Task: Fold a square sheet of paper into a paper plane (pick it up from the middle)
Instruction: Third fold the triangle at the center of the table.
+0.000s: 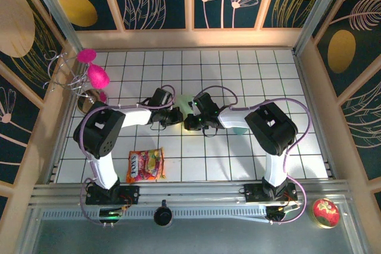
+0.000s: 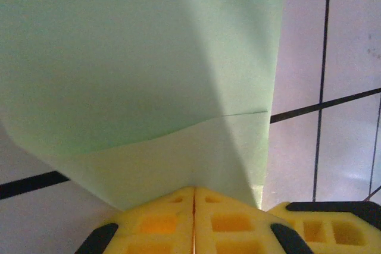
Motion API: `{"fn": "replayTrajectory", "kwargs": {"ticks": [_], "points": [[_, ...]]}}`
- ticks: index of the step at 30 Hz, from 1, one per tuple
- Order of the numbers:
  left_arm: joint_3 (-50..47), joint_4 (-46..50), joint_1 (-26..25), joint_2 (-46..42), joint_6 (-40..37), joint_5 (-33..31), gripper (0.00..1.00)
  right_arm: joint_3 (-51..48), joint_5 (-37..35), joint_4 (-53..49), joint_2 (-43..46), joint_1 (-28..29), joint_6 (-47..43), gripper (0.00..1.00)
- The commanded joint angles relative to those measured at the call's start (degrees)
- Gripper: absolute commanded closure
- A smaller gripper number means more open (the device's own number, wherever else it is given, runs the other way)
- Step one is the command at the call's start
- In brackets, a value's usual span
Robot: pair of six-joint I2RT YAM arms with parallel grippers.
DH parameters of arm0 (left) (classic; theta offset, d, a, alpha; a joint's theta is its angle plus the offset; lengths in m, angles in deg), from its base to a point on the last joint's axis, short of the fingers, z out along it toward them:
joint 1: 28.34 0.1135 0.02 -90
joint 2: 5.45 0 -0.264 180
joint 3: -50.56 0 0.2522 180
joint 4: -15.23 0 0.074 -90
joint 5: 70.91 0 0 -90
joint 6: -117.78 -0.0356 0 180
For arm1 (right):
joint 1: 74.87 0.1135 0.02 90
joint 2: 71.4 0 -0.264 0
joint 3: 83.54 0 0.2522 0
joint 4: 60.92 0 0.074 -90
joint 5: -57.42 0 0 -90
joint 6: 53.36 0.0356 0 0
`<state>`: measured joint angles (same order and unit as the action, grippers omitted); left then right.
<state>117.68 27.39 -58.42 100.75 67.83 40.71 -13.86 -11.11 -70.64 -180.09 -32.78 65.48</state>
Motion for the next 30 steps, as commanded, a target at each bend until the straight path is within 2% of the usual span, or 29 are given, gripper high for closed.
{"fn": "replayTrajectory", "kwargs": {"ticks": [1,8,20,27,30], "points": [[1.04,1.53,1.17,1.89,-1.12,-4.0,0.92,-1.93,-5.09,-8.95,-4.12,-0.25,-1.04,1.0],[2.01,4.07,6.31,4.56,-2.67,-6.34,0.93,-3.62,-6.14,-10.37,-3.49,-0.77,-1.59,1.0],[11.56,9.7,11.86,7.51,-7.53,-11.26,0.92,-4.26,-6.88,-10.72,-3.4,-1.21,-0.91,1.0],[15.66,12.08,13.52,8.31,-9.78,-12.67,0.92,-2.54,-3.31,-6.02,0.11,-1.48,1.18,1.0],[15.49,10.88,13.48,5.63,-8.17,-10.11,0.92,-0.32,-2.08,-2.03,2.88,-1.45,3.21,0.94]]}}
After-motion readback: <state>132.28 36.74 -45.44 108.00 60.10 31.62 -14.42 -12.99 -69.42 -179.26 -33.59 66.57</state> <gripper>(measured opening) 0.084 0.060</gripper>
